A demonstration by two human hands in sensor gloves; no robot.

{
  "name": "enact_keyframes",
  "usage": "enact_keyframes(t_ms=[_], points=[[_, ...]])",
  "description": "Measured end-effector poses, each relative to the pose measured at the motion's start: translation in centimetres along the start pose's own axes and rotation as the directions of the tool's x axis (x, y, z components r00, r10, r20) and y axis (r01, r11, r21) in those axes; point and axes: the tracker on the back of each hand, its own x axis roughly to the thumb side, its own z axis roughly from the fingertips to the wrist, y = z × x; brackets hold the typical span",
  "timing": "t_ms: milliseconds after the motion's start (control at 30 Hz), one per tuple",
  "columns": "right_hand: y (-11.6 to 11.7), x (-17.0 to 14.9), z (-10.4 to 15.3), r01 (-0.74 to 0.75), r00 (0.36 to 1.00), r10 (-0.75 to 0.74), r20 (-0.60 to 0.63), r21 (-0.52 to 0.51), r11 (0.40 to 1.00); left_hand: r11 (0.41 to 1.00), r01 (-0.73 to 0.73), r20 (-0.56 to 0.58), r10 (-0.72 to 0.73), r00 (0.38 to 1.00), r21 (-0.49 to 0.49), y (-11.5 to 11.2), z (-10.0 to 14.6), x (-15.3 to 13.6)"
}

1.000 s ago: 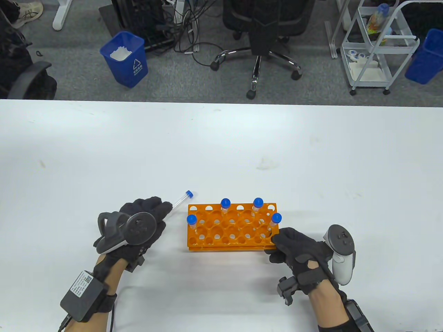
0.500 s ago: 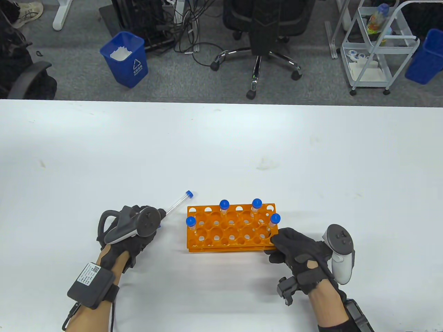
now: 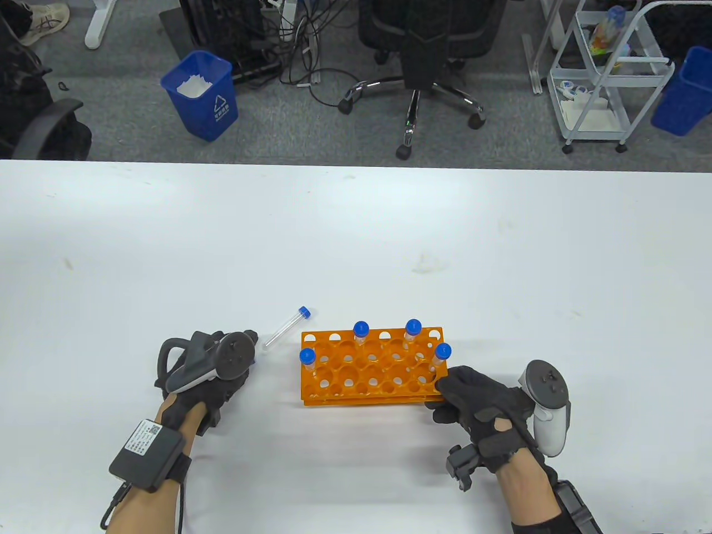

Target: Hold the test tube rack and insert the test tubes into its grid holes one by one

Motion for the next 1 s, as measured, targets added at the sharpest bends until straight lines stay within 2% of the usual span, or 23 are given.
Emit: enact_keyframes(t_ms=[167, 333, 433, 500, 567, 633, 700, 767, 833, 1000], points=[[0.0, 0.0, 0.0, -0.001, 1.000, 0.001, -0.002, -0.002, 1.000, 0.986, -0.118, -0.016, 0.121, 0.993, 0.122, 2.0, 1.0, -0.8], [0.0, 0.0, 0.0, -0.003, 1.000, 0.003, -0.004, 0.001, 1.000, 0.901, -0.324, 0.043, 0.325, 0.945, 0.288, 4.7, 2.5, -1.6], [0.0, -0.1, -0.1, -0.003, 1.000, 0.003, -0.006, 0.002, 1.000, 0.795, -0.486, 0.140, 0.470, 0.872, 0.363, 6.4, 3.7, -1.5], [0.0, -0.1, -0.1, -0.005, 1.000, 0.005, -0.008, 0.001, 1.000, 0.676, -0.612, 0.237, 0.569, 0.788, 0.411, 7.9, 4.7, -1.0], [0.0, -0.1, -0.1, -0.006, 1.000, 0.006, -0.010, 0.000, 1.000, 0.566, -0.691, 0.328, 0.615, 0.717, 0.449, 9.3, 5.6, -0.3], [0.0, -0.1, -0.1, -0.007, 1.000, 0.007, -0.012, 0.000, 1.000, 0.496, -0.741, 0.410, 0.623, 0.666, 0.452, 10.5, 6.7, 0.7], [0.0, -0.1, -0.1, -0.009, 1.000, 0.009, -0.013, 0.000, 1.000, 0.444, -0.756, 0.470, 0.597, 0.650, 0.481, 11.6, 7.7, 2.0], [0.0, -0.1, -0.1, -0.009, 1.000, 0.009, -0.014, 0.000, 1.000, 0.432, -0.749, 0.512, 0.549, 0.660, 0.502, 12.4, 8.7, 3.6], [0.1, -0.1, -0.1, -0.011, 1.000, 0.011, -0.014, 0.000, 1.000, 0.446, -0.728, 0.540, 0.488, 0.686, 0.521, 13.0, 9.6, 5.3], [0.2, -0.2, -0.2, -0.014, 1.000, 0.014, -0.013, 0.001, 1.000, 0.576, -0.569, 0.519, 0.272, 0.810, 0.587, 13.2, 10.9, 10.0]])
